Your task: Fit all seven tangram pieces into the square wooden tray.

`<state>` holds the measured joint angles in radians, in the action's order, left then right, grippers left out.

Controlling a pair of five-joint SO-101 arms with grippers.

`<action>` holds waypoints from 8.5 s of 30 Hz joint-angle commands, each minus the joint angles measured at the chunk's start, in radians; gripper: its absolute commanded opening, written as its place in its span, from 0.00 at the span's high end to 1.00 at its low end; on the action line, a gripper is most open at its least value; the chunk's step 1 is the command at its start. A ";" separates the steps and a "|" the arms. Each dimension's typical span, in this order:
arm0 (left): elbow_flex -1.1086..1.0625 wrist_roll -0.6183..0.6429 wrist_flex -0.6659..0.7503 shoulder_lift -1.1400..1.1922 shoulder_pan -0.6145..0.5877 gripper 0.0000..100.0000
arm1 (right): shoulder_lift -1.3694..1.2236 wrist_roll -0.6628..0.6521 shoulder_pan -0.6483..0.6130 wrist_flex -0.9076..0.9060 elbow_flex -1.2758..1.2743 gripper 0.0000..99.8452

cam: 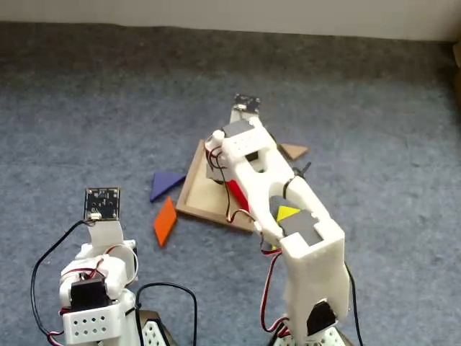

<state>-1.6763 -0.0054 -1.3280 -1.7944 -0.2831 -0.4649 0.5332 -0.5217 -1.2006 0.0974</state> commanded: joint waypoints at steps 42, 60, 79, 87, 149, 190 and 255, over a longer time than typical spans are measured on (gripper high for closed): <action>-0.019 -0.003 -0.005 -0.027 -0.008 0.99 | 0.189 -0.330 0.062 0.180 -0.120 1.00; -0.019 -0.003 -0.005 -0.027 -0.008 0.99 | 0.193 -0.328 0.182 0.193 -0.208 1.00; -0.019 -0.003 -0.005 -0.027 -0.008 0.99 | 0.699 -0.331 0.208 -0.122 -0.311 1.00; -0.019 -0.003 -0.005 -0.027 -0.008 0.99 | 0.777 -0.434 0.275 -0.128 -0.463 0.99; -0.019 -0.003 -0.005 -0.027 -0.008 0.99 | 0.662 -0.583 0.420 -0.288 -0.423 0.94; -0.019 -0.003 -0.005 -0.027 -0.008 0.99 | 0.740 -1.217 0.386 0.130 -1.026 0.76; -0.019 -0.003 -0.005 -0.027 -0.008 0.99 | 0.863 -0.898 0.549 0.117 -0.934 0.99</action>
<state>-1.6763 -0.0054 -1.3280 -1.7944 -0.2831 0.3038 -0.3659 -0.0015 -1.0733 -0.8846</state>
